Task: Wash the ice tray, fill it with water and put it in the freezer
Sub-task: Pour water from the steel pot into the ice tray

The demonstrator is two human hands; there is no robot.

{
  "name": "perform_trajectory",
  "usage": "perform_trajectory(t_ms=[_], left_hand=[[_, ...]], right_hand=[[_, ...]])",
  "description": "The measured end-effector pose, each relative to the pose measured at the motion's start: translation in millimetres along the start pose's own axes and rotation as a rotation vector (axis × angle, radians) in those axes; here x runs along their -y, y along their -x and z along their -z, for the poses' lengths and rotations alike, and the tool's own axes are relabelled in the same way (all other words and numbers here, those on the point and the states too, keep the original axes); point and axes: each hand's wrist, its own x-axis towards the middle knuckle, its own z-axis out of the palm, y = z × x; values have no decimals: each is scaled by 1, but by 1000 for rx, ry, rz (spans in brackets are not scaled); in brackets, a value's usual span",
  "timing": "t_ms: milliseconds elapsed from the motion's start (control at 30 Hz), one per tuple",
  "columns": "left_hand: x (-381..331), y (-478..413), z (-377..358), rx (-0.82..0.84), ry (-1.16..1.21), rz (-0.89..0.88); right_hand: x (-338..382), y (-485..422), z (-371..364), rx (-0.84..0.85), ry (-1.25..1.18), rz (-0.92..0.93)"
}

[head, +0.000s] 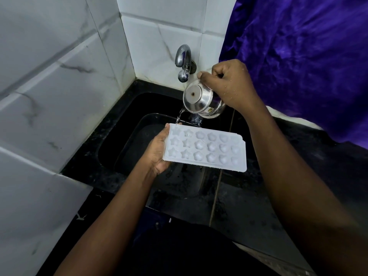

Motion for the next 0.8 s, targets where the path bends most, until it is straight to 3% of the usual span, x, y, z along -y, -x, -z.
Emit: perform_trajectory(t_ms=[300,800], left_hand=[[-1,-4,4,-6,31,-4],[-2,-10,3,80,36,-20]], right_hand=[[-10,5,0,8,-212,-108],[-5,16,-16,172,132,22]])
